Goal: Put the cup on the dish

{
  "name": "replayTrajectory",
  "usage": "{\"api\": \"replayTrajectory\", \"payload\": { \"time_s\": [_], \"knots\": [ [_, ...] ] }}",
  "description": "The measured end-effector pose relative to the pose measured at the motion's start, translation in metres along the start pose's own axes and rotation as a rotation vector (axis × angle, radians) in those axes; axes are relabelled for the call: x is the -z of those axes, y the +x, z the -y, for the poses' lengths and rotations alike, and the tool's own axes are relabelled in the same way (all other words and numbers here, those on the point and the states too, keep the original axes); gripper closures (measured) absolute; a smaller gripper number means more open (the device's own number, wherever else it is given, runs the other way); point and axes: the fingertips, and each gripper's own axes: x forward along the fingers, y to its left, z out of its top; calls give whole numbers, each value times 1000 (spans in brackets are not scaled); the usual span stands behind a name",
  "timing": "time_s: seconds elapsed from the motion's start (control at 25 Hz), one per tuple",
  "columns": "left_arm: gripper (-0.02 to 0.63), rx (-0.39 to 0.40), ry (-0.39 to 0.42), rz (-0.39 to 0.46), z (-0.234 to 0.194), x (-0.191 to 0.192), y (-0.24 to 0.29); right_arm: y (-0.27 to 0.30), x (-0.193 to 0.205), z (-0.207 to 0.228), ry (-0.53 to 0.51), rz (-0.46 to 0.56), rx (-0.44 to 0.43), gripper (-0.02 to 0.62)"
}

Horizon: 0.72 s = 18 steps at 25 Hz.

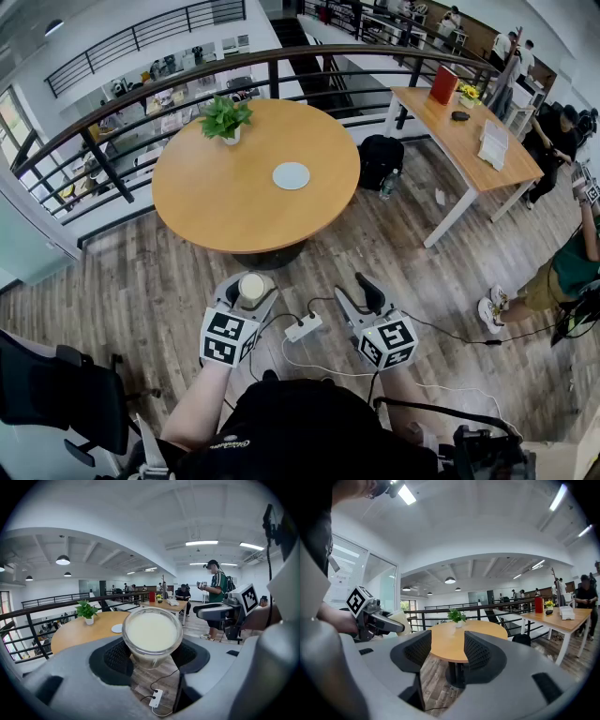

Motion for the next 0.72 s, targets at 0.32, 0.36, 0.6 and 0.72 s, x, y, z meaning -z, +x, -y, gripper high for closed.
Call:
{"api": "replayTrajectory", "payload": {
  "time_s": [0.32,0.36,0.6,0.72],
  "knots": [
    [350,-13,1,-15,1,5,2,0,2,1,-17,-13,-9,374],
    [350,-16,-1,-17,3,6,3,-1,3,2,-19,-13,-10,374],
    [350,-25,-5,-17,16,3,7,-9,8,11,-1,-17,-28,373],
    [350,-32,-8,-20,23,4,8,-17,11,17,5,-20,-27,373]
  ]
}}
